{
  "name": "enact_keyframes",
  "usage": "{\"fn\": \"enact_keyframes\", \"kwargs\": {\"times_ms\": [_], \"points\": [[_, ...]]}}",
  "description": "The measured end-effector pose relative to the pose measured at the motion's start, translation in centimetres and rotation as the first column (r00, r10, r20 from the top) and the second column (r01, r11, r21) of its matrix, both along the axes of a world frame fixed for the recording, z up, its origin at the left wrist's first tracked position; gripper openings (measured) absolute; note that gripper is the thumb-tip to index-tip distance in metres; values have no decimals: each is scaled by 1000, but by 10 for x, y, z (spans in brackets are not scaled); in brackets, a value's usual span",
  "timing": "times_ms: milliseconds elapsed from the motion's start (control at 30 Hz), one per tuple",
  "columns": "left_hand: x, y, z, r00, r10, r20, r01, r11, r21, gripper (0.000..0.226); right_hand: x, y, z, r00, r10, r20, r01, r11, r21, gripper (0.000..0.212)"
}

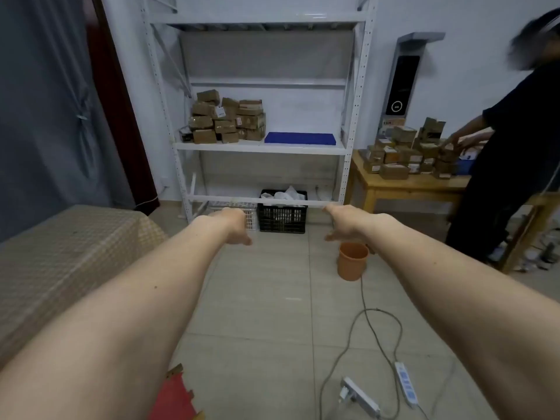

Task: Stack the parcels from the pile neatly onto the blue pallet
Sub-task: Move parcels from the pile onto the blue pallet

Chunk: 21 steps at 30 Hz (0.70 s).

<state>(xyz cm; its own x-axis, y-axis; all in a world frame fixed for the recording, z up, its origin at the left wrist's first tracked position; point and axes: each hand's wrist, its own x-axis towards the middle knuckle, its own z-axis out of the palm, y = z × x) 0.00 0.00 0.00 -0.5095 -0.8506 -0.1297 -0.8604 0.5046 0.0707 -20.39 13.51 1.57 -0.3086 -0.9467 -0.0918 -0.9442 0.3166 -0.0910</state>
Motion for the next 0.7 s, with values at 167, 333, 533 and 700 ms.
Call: {"fn": "enact_keyframes", "kwargs": {"times_ms": [167, 333, 533, 700], "points": [[-15, -22, -1, 1000, -26, -9, 26, 1000, 13, 52, -13, -20, -6, 1000, -17, -6, 17, 999, 34, 57], [-26, -66, -9, 999, -47, -5, 47, 998, 29, 51, -29, -61, -11, 999, -21, -30, 24, 997, 78, 48], [-24, -154, -8, 999, -38, -4, 38, 999, 29, 50, -41, -145, -5, 997, -47, -54, 52, 994, 94, 41], [-23, -219, -7, 999, -42, 3, 42, 998, 48, 49, -39, -202, -7, 998, -50, -49, 55, 992, 114, 42]]}}
